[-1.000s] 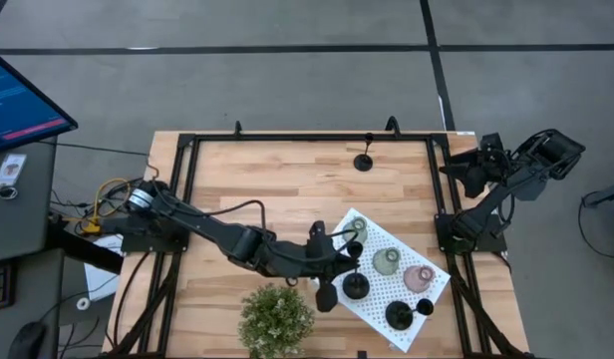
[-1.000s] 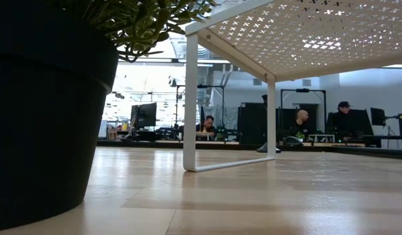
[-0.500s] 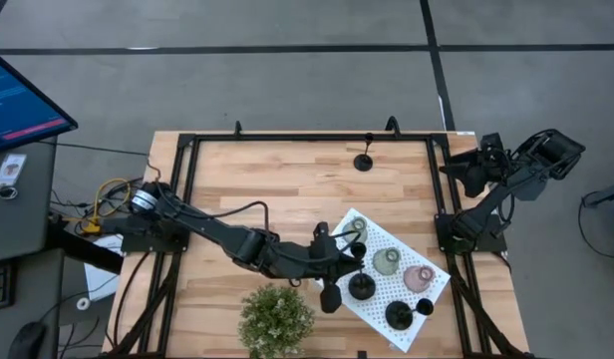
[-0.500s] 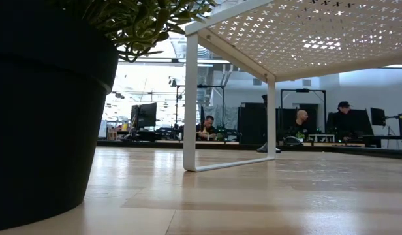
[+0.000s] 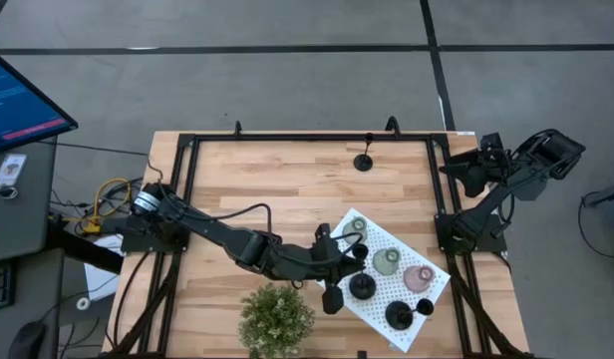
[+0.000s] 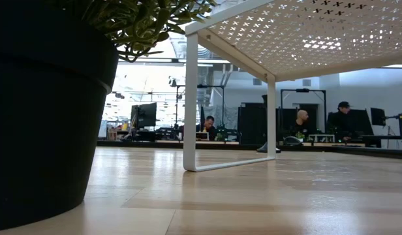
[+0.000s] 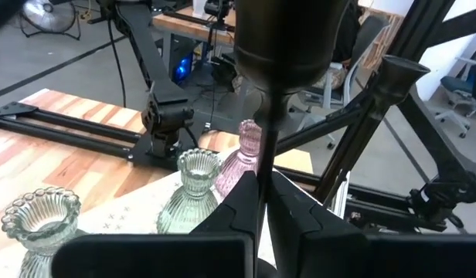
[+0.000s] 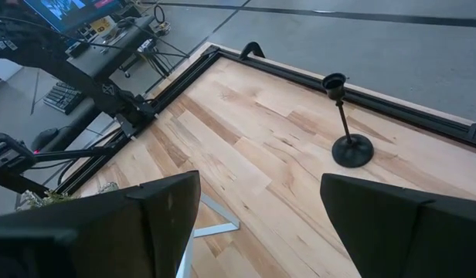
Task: Pick & Place candle stick holders
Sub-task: Put the left black candle holder on the shelf aligned with the black candle holder
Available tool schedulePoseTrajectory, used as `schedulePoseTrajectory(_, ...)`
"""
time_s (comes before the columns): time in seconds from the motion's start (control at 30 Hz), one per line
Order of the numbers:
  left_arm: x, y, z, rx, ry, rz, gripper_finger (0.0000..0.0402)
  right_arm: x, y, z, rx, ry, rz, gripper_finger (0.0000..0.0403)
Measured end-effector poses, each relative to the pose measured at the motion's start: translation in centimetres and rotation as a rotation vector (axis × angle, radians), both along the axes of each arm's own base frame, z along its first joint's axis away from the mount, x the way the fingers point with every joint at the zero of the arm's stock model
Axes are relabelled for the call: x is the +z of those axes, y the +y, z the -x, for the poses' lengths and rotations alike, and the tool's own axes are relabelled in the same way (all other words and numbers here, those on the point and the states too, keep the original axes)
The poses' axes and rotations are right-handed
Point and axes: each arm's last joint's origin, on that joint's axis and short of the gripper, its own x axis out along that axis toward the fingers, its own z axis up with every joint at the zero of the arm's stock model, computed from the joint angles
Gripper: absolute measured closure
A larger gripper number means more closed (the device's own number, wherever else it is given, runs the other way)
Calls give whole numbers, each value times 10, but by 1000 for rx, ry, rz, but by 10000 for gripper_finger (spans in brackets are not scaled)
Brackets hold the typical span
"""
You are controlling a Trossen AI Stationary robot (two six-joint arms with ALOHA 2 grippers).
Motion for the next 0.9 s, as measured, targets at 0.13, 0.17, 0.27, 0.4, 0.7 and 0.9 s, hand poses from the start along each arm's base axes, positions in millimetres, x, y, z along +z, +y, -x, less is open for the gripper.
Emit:
schedulePoseTrajectory(0.13, 1, 0, 0, -1, -10, 10, 391, 0, 0, 0, 0, 0, 0, 143)
schedulePoseTrajectory(0.17, 1, -1, 0, -6, -11, 12, 392, 0, 0, 0, 0, 0, 0, 143)
schedulePoseTrajectory(0.27, 1, -3, 1, -14, -10, 13, 392, 0, 0, 0, 0, 0, 0, 143)
schedulePoseTrajectory(0.4, 1, -3, 1, -15, -9, 13, 391, 0, 0, 0, 0, 0, 0, 143)
schedulePoseTrajectory(0.7, -1, -3, 1, -15, 3, 5, 391, 0, 0, 0, 6, 5, -4, 143)
schedulePoseTrajectory(0.9, -1, -3, 1, -37, 5, 11, 381, -1, 1, 0, 26, 21, -23, 143)
